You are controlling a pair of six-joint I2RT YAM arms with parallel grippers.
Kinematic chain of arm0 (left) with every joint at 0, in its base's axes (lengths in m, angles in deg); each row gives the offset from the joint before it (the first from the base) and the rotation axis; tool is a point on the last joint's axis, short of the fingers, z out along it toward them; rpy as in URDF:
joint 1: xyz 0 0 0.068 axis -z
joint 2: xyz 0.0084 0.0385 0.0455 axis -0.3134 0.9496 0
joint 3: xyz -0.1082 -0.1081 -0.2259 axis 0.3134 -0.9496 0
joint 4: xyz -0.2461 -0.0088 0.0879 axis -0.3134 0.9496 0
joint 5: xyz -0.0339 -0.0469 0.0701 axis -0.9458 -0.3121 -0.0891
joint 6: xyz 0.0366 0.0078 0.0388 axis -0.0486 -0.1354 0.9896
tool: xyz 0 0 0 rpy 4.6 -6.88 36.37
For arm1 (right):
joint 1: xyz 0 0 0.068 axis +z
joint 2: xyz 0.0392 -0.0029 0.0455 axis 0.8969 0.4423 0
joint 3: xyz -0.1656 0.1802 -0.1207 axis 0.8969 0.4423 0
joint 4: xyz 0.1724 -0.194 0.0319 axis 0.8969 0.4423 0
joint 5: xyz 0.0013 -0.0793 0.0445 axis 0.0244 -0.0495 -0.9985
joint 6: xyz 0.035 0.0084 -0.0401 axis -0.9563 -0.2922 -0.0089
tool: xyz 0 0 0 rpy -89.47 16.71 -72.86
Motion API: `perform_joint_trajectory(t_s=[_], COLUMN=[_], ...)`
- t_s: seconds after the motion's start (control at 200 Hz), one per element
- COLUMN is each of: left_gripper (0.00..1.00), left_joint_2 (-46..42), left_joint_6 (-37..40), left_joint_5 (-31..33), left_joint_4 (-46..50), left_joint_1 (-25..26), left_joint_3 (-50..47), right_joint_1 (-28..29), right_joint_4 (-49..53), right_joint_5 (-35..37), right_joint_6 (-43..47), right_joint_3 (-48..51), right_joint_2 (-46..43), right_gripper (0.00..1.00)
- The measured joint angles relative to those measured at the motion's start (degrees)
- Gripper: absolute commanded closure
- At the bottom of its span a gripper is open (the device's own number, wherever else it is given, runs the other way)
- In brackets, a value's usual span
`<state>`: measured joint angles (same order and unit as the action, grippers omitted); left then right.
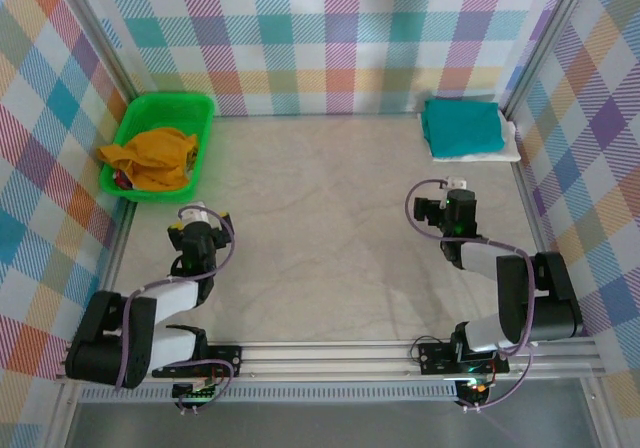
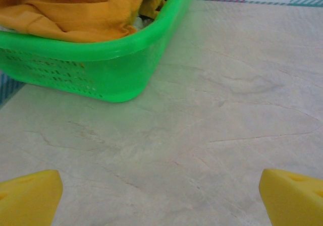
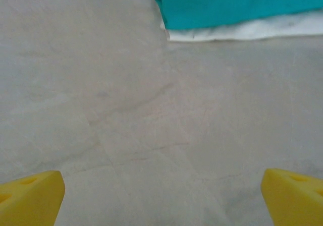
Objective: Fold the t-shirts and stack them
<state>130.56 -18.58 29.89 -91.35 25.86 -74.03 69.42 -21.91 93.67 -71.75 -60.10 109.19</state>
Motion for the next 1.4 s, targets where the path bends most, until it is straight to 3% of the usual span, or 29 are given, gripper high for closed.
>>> perform_joint_trajectory(t_s=[0.2,0.415,0.58,0.825,1.4], left_gripper=[0.0,0.0,0.0,0.0,0.0], left_joint_2=[4.4,16.0,16.5,17.8,17.8], left_joint_6=[-0.1,-0.8,-0.1,0.8,1.2], left_joint_5=[-4.5,-8.8,-13.0,-16.9,-16.9], left_joint_4=[-6.1,-14.7,-17.8,-9.8,-5.9], left_joint_1=[-1.7,-3.2,-3.3,-3.3,-3.3], left_joint_3=[0.7,1.8,1.6,10.6,10.9], right_joint_1=[-0.4,-3.1,-3.5,-5.7,-5.6], right_joint_4=[-5.1,-11.2,-15.0,-14.6,-14.7], right_joint_5=[-2.9,-7.5,-11.1,-14.1,-12.8], right_joint_6=[2.3,2.3,2.5,2.0,1.2], right_joint_3=[0.8,2.6,4.7,3.5,3.5], right_joint_2=[2.5,3.3,5.3,5.5,5.5], right_gripper=[0.0,0.01,0.0,0.0,0.0])
